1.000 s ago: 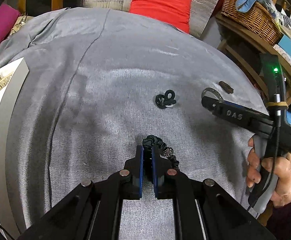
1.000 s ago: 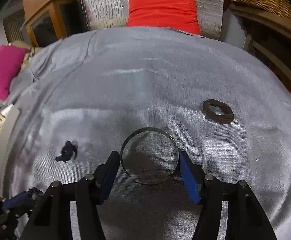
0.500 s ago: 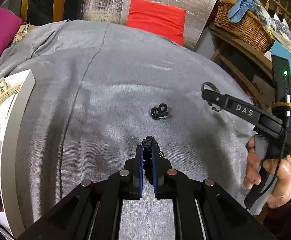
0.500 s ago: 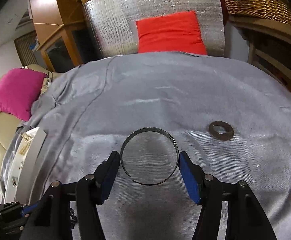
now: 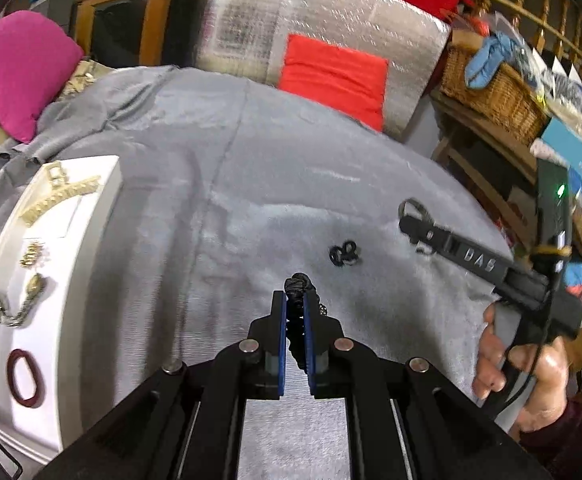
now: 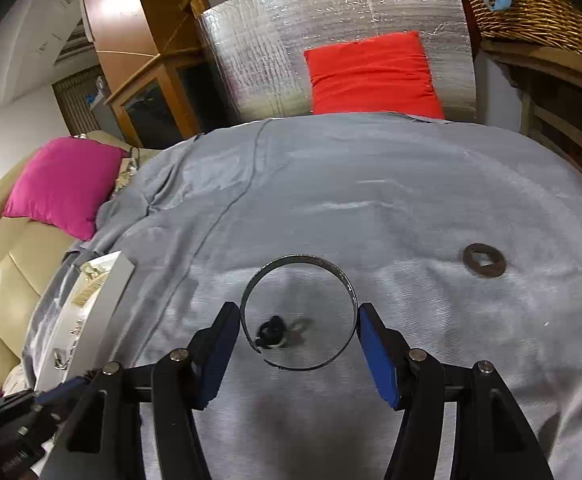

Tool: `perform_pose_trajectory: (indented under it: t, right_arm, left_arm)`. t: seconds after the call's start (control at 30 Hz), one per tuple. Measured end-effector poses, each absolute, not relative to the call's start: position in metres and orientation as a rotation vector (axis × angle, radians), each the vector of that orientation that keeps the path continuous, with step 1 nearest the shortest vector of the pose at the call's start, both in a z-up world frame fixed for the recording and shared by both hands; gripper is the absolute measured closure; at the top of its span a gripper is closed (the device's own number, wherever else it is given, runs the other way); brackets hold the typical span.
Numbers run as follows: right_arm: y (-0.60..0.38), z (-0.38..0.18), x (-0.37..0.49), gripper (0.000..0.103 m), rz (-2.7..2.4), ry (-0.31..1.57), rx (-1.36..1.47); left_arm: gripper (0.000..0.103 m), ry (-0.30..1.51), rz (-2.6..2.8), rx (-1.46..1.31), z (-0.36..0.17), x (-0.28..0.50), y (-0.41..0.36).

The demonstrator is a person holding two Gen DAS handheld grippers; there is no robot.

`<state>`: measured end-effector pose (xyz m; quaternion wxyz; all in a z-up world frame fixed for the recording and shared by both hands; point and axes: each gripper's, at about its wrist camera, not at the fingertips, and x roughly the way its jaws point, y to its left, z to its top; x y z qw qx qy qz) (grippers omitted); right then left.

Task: Organize jewelry
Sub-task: 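Carry the bangle in the right tool and bracelet in the left tool to the tray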

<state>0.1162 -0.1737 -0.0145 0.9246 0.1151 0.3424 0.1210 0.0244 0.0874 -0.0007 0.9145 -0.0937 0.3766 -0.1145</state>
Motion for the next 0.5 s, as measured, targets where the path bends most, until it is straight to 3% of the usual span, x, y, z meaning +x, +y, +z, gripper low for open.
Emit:
perform_pose_trajectory:
  t: [0.5]
  right_arm:
    - [-0.110,-0.016,0.095,0.040,0.355,0.691,0.221]
  left_arm:
    - [0.095,0.602,-0.047,-0.342,0.036,-0.021,0.205]
